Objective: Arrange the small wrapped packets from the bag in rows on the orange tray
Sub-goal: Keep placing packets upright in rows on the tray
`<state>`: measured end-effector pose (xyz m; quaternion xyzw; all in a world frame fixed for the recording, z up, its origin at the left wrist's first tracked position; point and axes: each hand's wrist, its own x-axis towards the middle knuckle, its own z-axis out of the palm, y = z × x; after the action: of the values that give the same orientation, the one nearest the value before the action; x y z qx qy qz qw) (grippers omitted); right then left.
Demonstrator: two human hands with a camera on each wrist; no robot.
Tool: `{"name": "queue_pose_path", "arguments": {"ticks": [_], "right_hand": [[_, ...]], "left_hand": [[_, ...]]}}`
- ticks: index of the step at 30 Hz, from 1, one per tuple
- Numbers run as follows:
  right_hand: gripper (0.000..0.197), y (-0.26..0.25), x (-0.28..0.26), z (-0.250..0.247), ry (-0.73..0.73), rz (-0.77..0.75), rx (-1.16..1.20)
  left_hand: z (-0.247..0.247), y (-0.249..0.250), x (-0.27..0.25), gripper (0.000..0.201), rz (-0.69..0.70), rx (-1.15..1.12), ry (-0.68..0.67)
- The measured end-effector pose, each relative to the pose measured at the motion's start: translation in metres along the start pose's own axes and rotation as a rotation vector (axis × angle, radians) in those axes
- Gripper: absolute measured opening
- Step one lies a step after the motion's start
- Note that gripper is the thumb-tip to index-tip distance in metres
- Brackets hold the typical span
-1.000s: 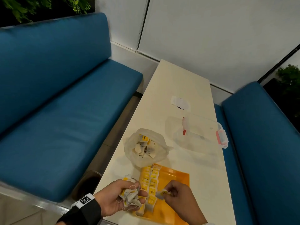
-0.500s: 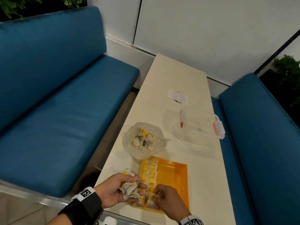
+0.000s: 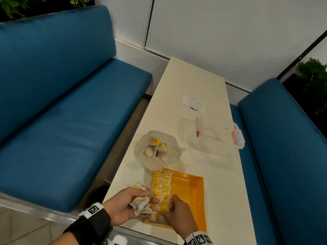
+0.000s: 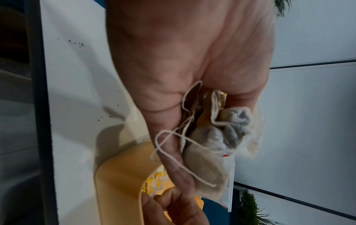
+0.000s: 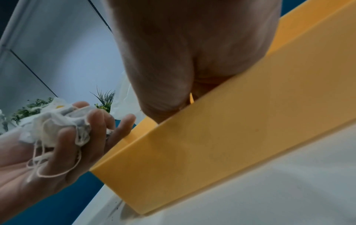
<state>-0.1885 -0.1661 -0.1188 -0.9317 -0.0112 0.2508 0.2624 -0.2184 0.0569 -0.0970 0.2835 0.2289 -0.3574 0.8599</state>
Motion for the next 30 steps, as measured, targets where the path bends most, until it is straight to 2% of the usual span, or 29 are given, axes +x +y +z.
{"name": "queue_pose_path", "arguments": {"ticks": [4, 8, 10, 20, 25, 27, 30], "right_hand": [[0.019, 0.002, 0.0, -0.003, -0.034, -0.015, -0.05], [0.027, 0.002, 0.001, -0.001, -0.08, -0.021, -0.078], [0.023, -0.001, 0.001, 0.001, -0.097, -0.038, -0.119], [0.022, -0.005, 0.008, 0.007, 0.008, -0.034, -0.124], [0.012, -0.009, 0.0, 0.001, -0.001, -0.072, -0.15], [0.013, -0.016, -0.007, -0.01, 0.06, -0.123, -0.133], [0.02, -0.035, -0.021, -0.032, 0.109, -0.318, 0.089]], "left_hand": [[0.0, -0.001, 0.0, 0.01, -0.001, -0.005, -0.003], [-0.002, -0.003, 0.001, 0.009, 0.01, -0.005, -0.008], [-0.002, -0.004, 0.001, 0.006, 0.014, 0.007, -0.014], [0.002, -0.004, -0.002, 0.007, 0.006, 0.01, -0.01], [0.005, 0.0, -0.004, 0.009, 0.013, -0.033, 0.007], [0.008, 0.003, -0.005, 0.015, 0.034, -0.078, 0.043], [0.009, 0.007, -0.002, 0.02, 0.081, -0.145, 0.071]]}}
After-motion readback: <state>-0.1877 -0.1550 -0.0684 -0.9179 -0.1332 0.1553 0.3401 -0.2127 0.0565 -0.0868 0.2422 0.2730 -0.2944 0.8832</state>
